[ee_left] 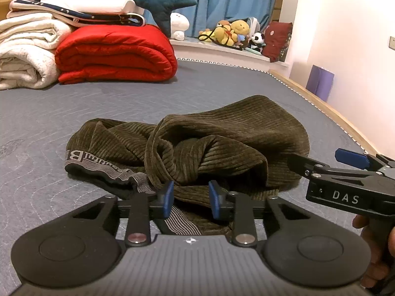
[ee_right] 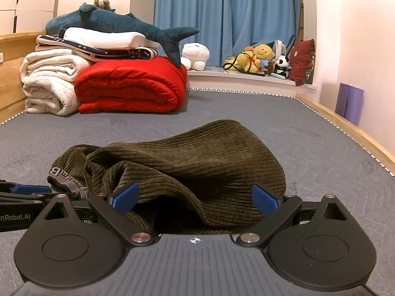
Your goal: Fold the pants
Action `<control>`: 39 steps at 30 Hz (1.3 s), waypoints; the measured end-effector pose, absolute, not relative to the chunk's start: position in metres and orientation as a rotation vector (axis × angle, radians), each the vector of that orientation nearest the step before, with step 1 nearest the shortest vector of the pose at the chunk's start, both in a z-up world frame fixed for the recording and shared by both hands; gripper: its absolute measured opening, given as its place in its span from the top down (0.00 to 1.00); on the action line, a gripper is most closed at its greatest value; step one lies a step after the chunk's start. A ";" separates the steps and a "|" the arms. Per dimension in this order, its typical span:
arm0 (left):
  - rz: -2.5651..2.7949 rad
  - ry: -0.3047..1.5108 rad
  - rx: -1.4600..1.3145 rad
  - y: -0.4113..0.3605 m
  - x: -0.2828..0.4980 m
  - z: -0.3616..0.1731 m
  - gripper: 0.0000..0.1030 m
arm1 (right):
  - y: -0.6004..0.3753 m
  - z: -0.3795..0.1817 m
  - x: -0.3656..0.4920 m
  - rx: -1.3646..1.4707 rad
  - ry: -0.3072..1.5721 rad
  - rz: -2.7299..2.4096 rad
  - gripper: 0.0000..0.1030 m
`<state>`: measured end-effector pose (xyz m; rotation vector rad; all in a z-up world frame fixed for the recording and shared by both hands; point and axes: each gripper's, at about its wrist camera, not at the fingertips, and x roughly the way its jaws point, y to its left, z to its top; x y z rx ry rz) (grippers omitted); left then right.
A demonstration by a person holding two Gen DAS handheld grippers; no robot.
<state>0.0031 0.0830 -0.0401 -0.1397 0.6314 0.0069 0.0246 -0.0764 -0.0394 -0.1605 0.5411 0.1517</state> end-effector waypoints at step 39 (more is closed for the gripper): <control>-0.009 1.030 -0.577 0.159 0.118 -0.115 0.64 | -0.091 -0.048 0.053 -0.068 0.646 0.237 0.46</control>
